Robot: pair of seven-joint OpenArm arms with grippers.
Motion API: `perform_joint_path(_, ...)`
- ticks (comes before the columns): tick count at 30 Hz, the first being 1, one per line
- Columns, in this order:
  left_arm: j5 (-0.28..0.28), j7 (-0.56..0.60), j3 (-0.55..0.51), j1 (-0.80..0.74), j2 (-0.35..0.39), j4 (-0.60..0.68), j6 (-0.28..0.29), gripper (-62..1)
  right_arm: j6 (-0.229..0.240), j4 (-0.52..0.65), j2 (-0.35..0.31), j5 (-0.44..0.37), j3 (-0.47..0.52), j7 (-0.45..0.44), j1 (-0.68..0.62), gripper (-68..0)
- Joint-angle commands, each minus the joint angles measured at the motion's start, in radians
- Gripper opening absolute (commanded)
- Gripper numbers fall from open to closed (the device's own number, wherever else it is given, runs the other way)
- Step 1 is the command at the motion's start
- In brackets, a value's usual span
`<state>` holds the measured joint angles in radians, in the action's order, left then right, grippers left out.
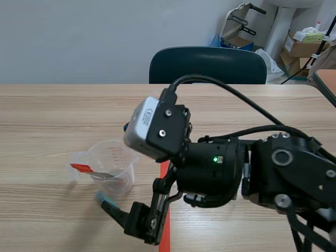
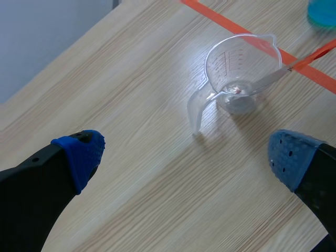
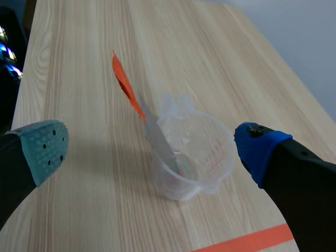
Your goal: Do the redox reaction experiment
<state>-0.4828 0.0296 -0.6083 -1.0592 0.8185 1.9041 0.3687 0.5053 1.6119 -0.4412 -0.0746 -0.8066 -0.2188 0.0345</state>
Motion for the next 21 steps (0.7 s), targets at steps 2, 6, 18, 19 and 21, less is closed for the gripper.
perform_joint_path(2, -0.017, -0.005, -0.002, 0.047, 0.008, 0.01, 0.011, 1.4, -0.028, -0.017, 0.034, -0.013, -0.012, -0.013, 0.038, 0.4)
perform_joint_path(6, -0.039, -0.034, -0.002, 0.099, 0.032, 0.01, 0.051, 1.4, -0.063, -0.068, 0.081, 0.01, -0.044, -0.016, 0.08, 0.4)
perform_joint_path(18, -0.061, -0.026, -0.002, 0.148, 0.102, 0.007, 0.098, 1.4, -0.072, -0.113, 0.117, 0.04, -0.083, -0.06, 0.132, -24.1)
perform_joint_path(19, -0.061, -0.026, -0.002, 0.148, 0.103, 0.007, 0.098, 1.4, -0.071, -0.113, 0.116, 0.047, -0.083, -0.06, 0.132, -26.7)
perform_joint_path(21, -0.061, -0.028, -0.002, 0.145, 0.108, 0.005, 0.097, 1.4, -0.071, -0.113, 0.116, 0.046, -0.083, -0.06, 0.132, -31.3)
